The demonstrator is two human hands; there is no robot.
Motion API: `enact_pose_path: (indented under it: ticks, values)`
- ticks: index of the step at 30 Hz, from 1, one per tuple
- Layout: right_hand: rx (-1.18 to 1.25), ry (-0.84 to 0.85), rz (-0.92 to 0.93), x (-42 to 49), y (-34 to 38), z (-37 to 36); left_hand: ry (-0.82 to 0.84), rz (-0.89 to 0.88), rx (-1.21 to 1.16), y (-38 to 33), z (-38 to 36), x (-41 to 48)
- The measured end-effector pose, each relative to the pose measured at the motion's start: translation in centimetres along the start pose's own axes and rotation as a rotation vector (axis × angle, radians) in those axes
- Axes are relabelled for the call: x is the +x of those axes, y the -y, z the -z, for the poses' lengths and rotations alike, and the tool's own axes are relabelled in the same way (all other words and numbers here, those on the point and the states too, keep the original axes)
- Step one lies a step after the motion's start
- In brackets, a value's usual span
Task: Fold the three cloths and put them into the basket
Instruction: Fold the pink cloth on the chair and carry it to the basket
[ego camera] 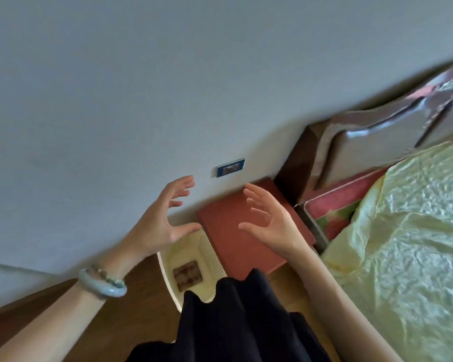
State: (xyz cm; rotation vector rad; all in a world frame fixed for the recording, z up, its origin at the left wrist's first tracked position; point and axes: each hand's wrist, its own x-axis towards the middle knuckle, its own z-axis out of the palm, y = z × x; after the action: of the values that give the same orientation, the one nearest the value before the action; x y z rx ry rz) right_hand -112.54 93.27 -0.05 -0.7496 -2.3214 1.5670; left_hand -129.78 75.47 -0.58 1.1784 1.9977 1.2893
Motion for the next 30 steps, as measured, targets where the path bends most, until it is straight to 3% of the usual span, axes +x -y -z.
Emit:
enact_pose_path:
  ticks: [10,20,30]
  values:
    - [-0.034,-0.574,-0.042,-15.1,5.6,3.3,0.393,-0.436,-0.097,-9.3,-3.3,1.3]
    - [-0.11,-1.111,-0.257,-35.3,6.9,2.9,0.941,-0.754,-0.211,-18.3,-16.5,-4.3]
    - [-0.181,-1.453,-0.503,-53.6,7.4,0.4,1.335,-1.01,-0.288,-27.2,-30.4,-16.1]
